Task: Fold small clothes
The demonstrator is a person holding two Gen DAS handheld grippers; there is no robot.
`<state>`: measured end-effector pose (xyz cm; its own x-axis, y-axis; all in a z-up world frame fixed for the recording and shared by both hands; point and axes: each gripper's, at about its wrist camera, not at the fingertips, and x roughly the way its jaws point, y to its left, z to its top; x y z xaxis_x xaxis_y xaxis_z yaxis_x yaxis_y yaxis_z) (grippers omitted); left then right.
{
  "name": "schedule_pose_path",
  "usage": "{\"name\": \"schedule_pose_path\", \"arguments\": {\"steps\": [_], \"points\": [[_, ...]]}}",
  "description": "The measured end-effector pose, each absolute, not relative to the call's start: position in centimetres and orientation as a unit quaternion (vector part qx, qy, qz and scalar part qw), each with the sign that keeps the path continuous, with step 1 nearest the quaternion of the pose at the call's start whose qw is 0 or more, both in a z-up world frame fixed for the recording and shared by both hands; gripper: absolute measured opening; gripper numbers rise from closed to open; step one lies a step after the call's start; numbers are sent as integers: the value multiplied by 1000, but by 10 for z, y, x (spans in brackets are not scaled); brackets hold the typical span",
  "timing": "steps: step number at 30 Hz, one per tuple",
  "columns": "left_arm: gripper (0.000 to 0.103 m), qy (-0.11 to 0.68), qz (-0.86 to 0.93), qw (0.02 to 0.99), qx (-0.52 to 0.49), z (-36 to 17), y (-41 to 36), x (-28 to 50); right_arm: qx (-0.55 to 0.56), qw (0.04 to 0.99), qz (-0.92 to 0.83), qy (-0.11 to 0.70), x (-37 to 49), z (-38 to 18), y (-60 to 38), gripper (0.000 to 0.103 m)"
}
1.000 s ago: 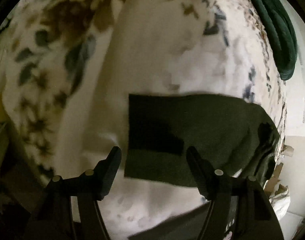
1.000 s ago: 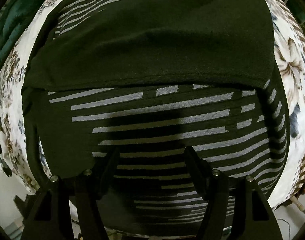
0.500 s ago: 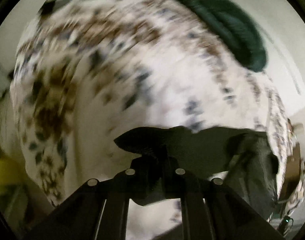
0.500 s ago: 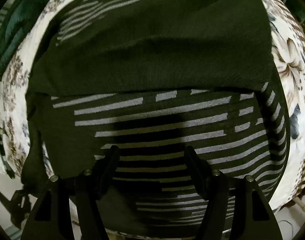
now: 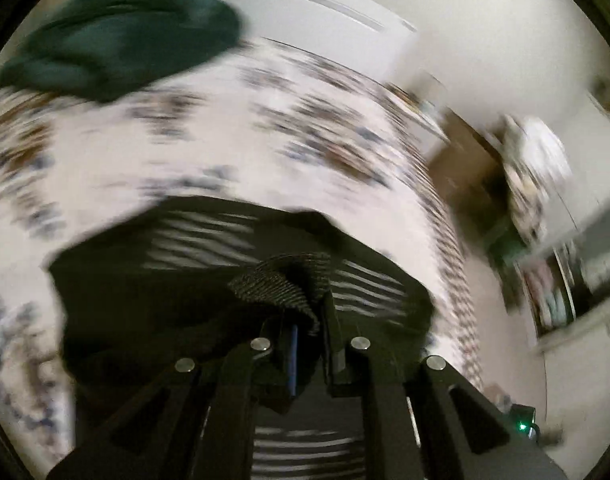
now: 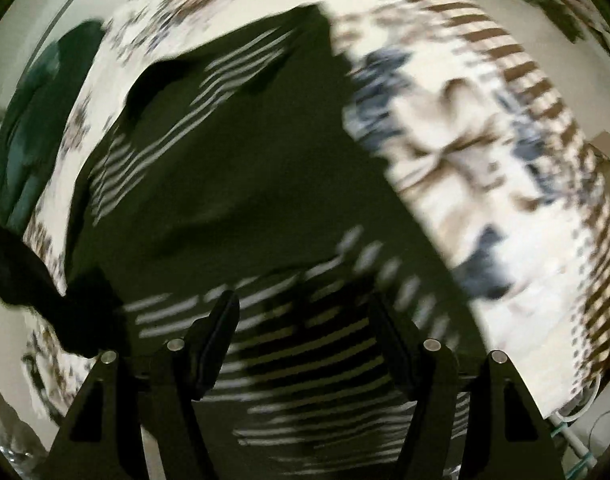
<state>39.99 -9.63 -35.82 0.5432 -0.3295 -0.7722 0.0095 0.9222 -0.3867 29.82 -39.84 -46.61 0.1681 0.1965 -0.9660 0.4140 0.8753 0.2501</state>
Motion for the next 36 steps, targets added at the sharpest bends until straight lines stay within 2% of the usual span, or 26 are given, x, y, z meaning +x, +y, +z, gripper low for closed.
{"name": "schedule_pose_path", "arguments": {"steps": [3, 7, 9, 10, 11, 12, 14, 22, 27, 31, 32, 33, 35, 36], "points": [[8, 494, -138, 847, -141, -377, -164, 417, 244, 727, -93, 635, 302, -467, -424, 69], [13, 531, -123, 831, -116, -391, -205, 411, 249, 723, -99, 637, 304, -467, -449, 69], [21, 529, -115, 833, -113, -393, -201, 406, 254, 722, -98, 636, 304, -465, -458, 69], [27, 523, -116, 837, -116, -391, -197, 399, 258, 721, -96, 636, 303, -464, -458, 69], [48, 513, -109, 844, -115, -389, -184, 394, 263, 720, -94, 636, 302, -461, -462, 69], [74, 509, -102, 848, -110, -389, -183, 388, 267, 719, -93, 635, 300, -460, -461, 69], [91, 497, -76, 859, -99, -386, -151, 382, 272, 721, -85, 632, 298, -450, -463, 69], [92, 498, 104, 856, -86, -405, 19, 341, 247, 751, -15, 613, 353, -420, -425, 70], [92, 516, 193, 829, -97, -433, 84, 324, 183, 772, -20, 609, 423, -443, -389, 70], [92, 514, 215, 825, -95, -441, 100, 325, 144, 757, -21, 637, 468, -479, -368, 68], [92, 513, 217, 825, -94, -443, 100, 327, 129, 752, -16, 646, 475, -488, -360, 55], [92, 513, 216, 825, -93, -446, 100, 330, 111, 749, -17, 653, 479, -492, -354, 27], [92, 514, 215, 825, -94, -448, 101, 338, 73, 759, -24, 646, 478, -490, -343, 2], [92, 515, 212, 825, -98, -450, 100, 342, 65, 769, -28, 635, 475, -483, -342, 0]]}}
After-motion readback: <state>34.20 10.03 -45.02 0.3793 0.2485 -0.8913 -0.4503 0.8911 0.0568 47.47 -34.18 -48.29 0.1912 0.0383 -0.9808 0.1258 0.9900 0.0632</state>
